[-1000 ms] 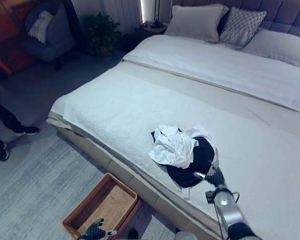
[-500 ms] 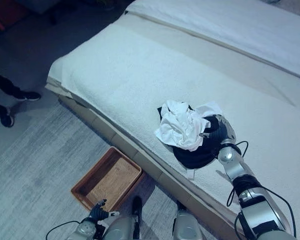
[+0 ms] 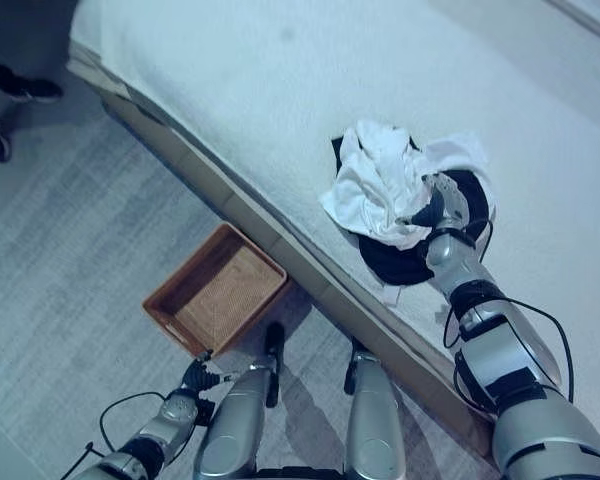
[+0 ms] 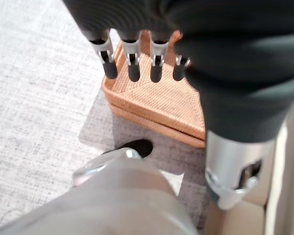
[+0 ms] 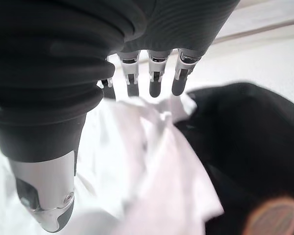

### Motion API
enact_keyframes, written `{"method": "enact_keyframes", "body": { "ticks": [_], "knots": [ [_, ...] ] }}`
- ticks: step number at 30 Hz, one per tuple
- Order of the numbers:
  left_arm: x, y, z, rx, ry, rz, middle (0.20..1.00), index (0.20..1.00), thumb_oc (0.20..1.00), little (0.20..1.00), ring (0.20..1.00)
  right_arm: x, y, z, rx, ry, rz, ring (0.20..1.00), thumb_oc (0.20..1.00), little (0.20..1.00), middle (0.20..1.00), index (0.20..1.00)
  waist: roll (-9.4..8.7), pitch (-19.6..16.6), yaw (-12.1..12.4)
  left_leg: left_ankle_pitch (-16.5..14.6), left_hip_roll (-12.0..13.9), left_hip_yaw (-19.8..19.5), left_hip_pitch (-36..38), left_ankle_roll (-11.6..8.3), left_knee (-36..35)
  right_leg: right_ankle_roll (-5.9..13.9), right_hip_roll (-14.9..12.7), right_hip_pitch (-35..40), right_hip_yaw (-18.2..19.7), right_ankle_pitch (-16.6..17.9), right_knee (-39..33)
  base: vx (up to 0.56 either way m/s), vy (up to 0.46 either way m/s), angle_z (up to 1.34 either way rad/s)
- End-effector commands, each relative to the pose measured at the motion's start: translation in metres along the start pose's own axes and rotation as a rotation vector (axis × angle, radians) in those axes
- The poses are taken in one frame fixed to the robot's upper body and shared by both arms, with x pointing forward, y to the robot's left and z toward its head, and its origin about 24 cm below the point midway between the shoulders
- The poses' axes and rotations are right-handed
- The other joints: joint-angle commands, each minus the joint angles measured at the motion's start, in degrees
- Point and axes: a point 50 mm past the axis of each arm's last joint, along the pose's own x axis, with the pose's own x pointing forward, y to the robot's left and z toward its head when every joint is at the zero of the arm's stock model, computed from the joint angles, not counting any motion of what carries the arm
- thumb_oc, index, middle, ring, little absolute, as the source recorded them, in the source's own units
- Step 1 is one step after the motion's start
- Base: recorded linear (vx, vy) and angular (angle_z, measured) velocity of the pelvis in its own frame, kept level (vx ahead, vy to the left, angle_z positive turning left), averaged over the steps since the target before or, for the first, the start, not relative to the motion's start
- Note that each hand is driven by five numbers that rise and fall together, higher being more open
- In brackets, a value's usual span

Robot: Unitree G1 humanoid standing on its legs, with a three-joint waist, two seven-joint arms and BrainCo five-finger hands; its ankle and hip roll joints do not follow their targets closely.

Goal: Pick up clothes into the bucket

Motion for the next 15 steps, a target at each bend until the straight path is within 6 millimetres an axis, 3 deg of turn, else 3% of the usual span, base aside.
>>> {"method": "enact_keyframes", "body": {
  "ticks": [1,2,3,4,6,11,14,15],
  "knots": [
    [-0.008,-0.025,-0.003,0.019,-0.014,-0.053,1.0,1.0,1.0,1.0,1.0,0.012,-0.026,0.002,-0.028,0.011,-0.065,1.0,1.0,1.0,1.0,1.0,-1.3,0.25,0.49,-2.09,-1.87,-0.14,-3.51,1.88,5.62,1.17,-0.7,2.93,-1.12,-5.1,5.21,-0.04,-0.008,0.1],
    [-0.008,-0.025,-0.003,0.019,-0.014,-0.053,1.0,1.0,1.0,1.0,1.0,0.012,-0.026,0.002,-0.028,0.011,-0.065,1.0,1.0,1.0,1.0,1.0,-1.3,0.25,0.47,-2.09,-1.87,-0.15,-3.53,1.88,5.64,1.17,-0.71,2.92,-1.13,-5.1,5.23,-0.05,-0.019,0.13],
    [-0.006,-0.023,0.001,0.021,-0.025,-0.051,1.0,1.0,1.0,1.0,1.0,0.016,-0.034,0.006,-0.042,0.006,-0.08,0.633,0.633,0.633,0.633,0.633,-1.14,0.6,0.55,-1.87,-2.11,-0.34,-4.89,1.75,5.93,1.15,-0.94,1.64,-1.41,-5.14,5.89,-0.03,-0.011,0.12],
    [-0.006,-0.023,0.001,0.021,-0.025,-0.051,1.0,1.0,1.0,1.0,1.0,0.016,-0.034,0.006,-0.042,0.006,-0.08,0.529,0.529,0.529,0.529,0.529,-1.14,0.6,0.54,-1.87,-2.11,-0.34,-4.91,1.75,5.94,1.15,-0.94,1.62,-1.41,-5.14,5.91,-0.03,-0.011,0.11],
    [-0.005,-0.023,0.005,0.022,-0.034,-0.052,1.0,1.0,1.0,1.0,1.0,0.019,-0.043,0.008,-0.044,0.004,-0.102,0.2,0.2,0.2,0.2,0.2,-1.07,0.6,0.61,-1.77,-2.17,-0.64,-6.7,1.69,6.37,0.98,-1.28,0.03,-1.73,-5.41,6.62,-0.01,-0.013,0.07],
    [-0.005,-0.024,0.005,0.03,-0.032,-0.052,1.0,1.0,1.0,1.0,1.0,0.021,-0.048,0.015,-0.039,-0.026,-0.123,0.2,0.2,0.2,0.2,0.2,-1.31,0.6,0.54,-1.91,-2.2,-0.77,-7.43,1.84,6.78,0.97,-1.32,-0.77,-1.79,-5.44,6.8,0.01,0.003,0.08],
    [-0.004,-0.021,0.004,0.024,-0.022,-0.041,1.0,1.0,1.0,1.0,1.0,0.023,-0.06,0.025,0.022,-0.064,-0.173,0.2,0.2,0.2,0.2,0.2,-1.83,0.6,0.4,-2.33,-2.26,-0.72,-6.93,2.05,6.91,1.12,-1.39,-0.29,-1.52,-5.43,6.51,0.0,0.0,0.0],
    [-0.003,-0.019,0.005,0.021,-0.02,-0.027,1.0,1.0,1.0,1.0,1.0,0.025,-0.076,0.04,0.091,-0.126,-0.238,0.2,0.2,0.2,0.2,0.2,-2.29,0.6,-0.01,-2.43,-2.2,-0.69,-6.08,1.99,6.57,1.23,-1.38,0.48,-1.4,-5.37,6.04,0.0,0.0,0.0]
  ]
}}
